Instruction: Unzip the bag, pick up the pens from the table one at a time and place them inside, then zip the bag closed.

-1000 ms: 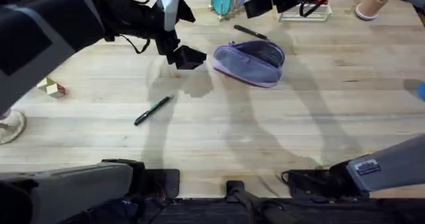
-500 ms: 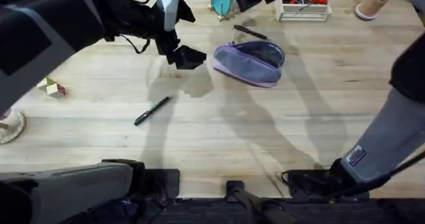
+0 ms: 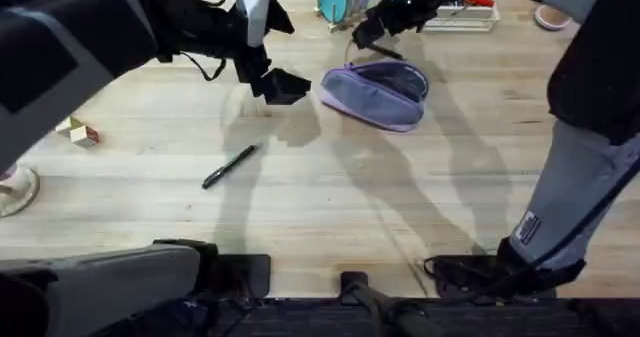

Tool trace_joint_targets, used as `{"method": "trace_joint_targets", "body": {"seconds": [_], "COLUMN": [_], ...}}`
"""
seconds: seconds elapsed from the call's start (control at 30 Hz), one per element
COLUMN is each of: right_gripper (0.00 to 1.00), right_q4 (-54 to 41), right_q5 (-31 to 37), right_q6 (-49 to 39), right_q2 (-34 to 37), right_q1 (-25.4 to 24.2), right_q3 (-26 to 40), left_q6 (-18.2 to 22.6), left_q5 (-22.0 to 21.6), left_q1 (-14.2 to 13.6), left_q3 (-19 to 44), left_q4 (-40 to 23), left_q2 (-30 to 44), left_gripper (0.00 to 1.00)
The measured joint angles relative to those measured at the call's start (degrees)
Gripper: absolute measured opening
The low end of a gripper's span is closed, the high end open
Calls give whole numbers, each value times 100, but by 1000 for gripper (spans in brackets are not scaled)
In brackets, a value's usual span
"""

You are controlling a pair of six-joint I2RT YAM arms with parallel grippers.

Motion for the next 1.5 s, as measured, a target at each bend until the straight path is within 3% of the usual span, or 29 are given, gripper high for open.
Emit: {"method": "trace_joint_targets", "body": {"seconds": [0.5, 0.63, 1.37, 1.5], "right_gripper": [989, 940, 57, 41], "right_q4": [2, -61, -165, -149], "right_q5": [84, 141, 801, 835], "right_q6": [101, 102, 89, 82], "right_q2": [461, 487, 520, 521], "right_q1": [5, 33, 369, 367], "right_q3": [74, 121, 210, 214], "left_q6": [0, 0, 0, 0], "left_q5": [0, 0, 0, 0], "left_q1": [0, 0, 0, 0], "left_q3": [0, 0, 0, 0], "left_q4": [5, 0, 0, 0], "left_q2": [0, 0, 0, 0], "left_gripper": [993, 994, 993, 993]}}
